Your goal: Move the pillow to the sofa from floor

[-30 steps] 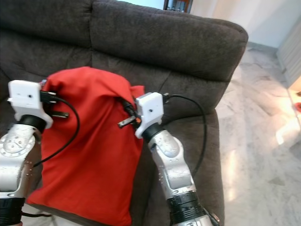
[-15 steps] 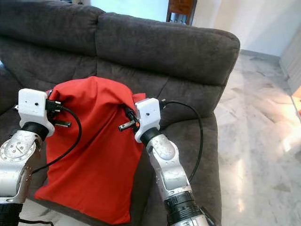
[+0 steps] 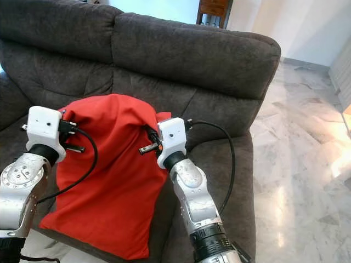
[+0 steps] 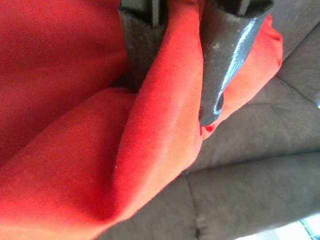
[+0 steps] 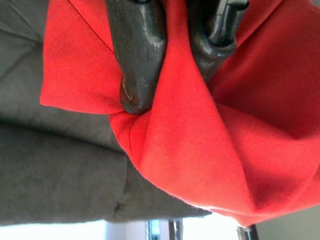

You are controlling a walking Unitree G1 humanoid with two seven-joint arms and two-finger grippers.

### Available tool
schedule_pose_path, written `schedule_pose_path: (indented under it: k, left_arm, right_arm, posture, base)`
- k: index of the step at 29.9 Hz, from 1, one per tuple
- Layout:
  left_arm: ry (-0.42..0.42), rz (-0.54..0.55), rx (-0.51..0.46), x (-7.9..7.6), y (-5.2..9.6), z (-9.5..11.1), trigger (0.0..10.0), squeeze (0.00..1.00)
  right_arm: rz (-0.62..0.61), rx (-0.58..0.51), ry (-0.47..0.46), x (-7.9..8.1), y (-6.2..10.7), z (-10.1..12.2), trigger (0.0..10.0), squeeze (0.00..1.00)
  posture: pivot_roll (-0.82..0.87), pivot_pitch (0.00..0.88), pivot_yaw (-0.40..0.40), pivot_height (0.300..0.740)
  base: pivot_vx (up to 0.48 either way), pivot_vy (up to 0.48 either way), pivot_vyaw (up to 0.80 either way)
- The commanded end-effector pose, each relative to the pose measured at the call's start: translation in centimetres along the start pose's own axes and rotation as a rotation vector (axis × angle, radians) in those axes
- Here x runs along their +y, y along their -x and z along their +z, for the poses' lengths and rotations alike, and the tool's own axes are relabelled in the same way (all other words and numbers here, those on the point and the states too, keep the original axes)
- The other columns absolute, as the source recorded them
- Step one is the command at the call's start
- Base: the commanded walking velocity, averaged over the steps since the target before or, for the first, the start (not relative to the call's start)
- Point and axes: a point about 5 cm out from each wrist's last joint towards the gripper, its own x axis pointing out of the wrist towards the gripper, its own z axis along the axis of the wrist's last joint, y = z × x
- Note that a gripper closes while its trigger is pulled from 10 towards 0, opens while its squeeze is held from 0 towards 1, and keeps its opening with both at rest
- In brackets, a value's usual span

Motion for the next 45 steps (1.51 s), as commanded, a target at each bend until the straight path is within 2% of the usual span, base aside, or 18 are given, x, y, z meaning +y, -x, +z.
schedule_pose_path:
  k: [1,7,10,18,19,20,21,22,23,45]
  left_arm:
    - [0.008,-0.109,0.083,-1.8,0.4,-1.5,10.0,0.0]
    - [-0.01,-0.132,0.155,-2.0,0.8,-2.5,10.0,0.0]
    - [-0.061,-0.147,0.193,-2.0,0.9,-3.0,10.0,0.0]
    - [-0.049,-0.128,0.199,-1.7,0.9,-2.9,10.0,0.0]
    - [-0.05,-0.127,0.202,-1.6,0.9,-2.9,10.0,0.6]
    - [-0.051,-0.126,0.204,-1.6,0.9,-2.9,10.0,0.6]
    - [-0.052,-0.124,0.209,-1.6,1.0,-3.0,10.0,1.0]
    - [-0.054,-0.123,0.211,-1.6,1.0,-3.0,10.0,1.0]
    - [-0.058,-0.122,0.212,-1.6,1.0,-3.1,10.0,1.0]
    - [-0.091,-0.087,0.21,-1.0,0.9,-3.0,10.0,1.0]
  right_arm:
    - [0.008,0.013,0.053,0.3,-0.5,0.3,10.0,0.0]
    - [0.044,0.07,0.046,0.9,-0.3,-0.5,10.0,0.0]
    - [0.067,0.084,0.05,1.2,-0.3,-0.7,10.0,0.0]
    - [0.079,0.093,0.049,1.4,-0.3,-0.8,10.0,0.0]
    - [0.08,0.095,0.049,1.4,-0.3,-0.8,10.0,0.0]
    - [0.081,0.097,0.048,1.4,-0.3,-0.8,10.0,0.0]
    - [0.082,0.104,0.047,1.4,-0.3,-0.9,10.0,0.7]
    - [0.082,0.106,0.046,1.5,-0.2,-0.9,10.0,0.98]
    - [0.082,0.108,0.046,1.4,-0.2,-1.0,10.0,1.0]
    - [0.051,0.084,0.04,1.3,-0.2,-0.6,10.0,1.0]
  posture:
    - [0.19,0.124,-0.054,0.74]
    - [0.19,0.126,-0.055,0.74]
    - [0.19,0.125,-0.055,0.74]
    - [0.19,0.125,-0.056,0.74]
    - [0.19,0.125,-0.056,0.74]
    - [0.19,0.125,-0.056,0.74]
    - [0.19,0.125,-0.057,0.74]
    - [0.19,0.125,-0.057,0.74]
    - [0.19,0.125,-0.057,0.74]
    - [0.19,0.126,-0.056,0.74]
  base:
    - [0.0,0.0,0.0]
    - [0.0,0.0,0.0]
    - [0.0,0.0,0.0]
    - [0.0,0.0,0.0]
    - [0.0,0.0,0.0]
    - [0.0,0.0,0.0]
    - [0.0,0.0,0.0]
    - [0.0,0.0,0.0]
    - [0.0,0.0,0.0]
    - [0.0,0.0,0.0]
